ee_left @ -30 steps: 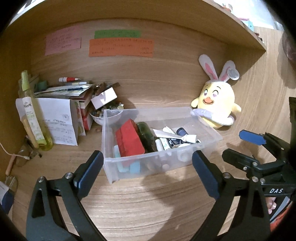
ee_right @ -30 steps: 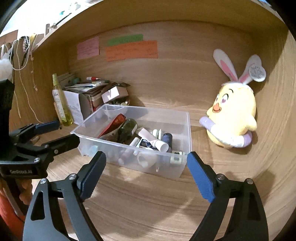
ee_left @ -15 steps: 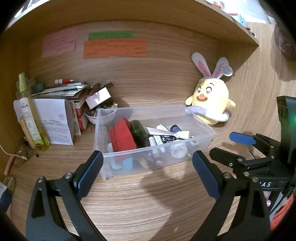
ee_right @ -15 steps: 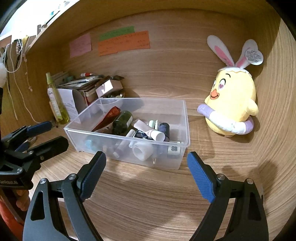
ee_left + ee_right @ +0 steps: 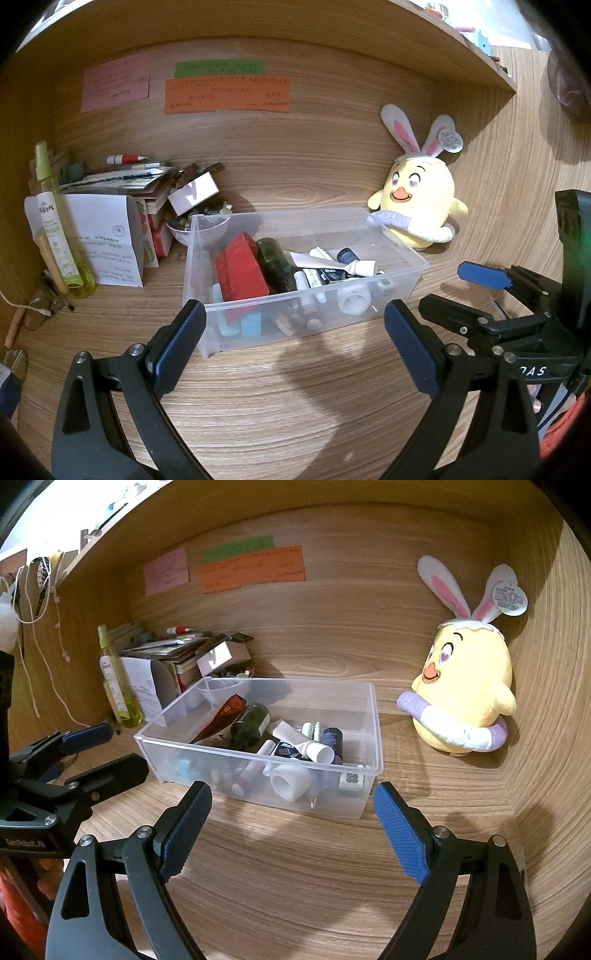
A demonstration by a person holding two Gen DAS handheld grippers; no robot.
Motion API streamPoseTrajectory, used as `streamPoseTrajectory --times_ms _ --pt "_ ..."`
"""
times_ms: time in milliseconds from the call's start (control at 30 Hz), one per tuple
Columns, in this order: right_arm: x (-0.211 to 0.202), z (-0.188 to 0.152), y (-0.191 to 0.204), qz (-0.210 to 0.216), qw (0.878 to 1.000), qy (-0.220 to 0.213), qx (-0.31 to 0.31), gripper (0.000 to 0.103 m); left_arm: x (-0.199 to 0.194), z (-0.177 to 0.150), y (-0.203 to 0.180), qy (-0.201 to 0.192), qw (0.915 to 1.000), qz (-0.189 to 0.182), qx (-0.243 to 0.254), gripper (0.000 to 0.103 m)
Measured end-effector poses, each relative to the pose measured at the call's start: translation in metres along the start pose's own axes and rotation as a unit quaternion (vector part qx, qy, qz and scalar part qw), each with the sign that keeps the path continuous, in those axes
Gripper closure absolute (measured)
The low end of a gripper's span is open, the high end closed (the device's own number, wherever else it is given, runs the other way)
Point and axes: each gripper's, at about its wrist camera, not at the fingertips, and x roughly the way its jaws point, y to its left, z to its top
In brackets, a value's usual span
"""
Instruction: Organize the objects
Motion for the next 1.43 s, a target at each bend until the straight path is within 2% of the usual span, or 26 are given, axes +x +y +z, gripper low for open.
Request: streamPoseTrajectory --times_ms 1433 --pt "-0.0016 -0.0002 -0.0013 0.006 1.000 0.005 -0.001 0.014 0.0017 -0.0012 0.0011 0.014 0.9995 -0.026 -0.012 0.004"
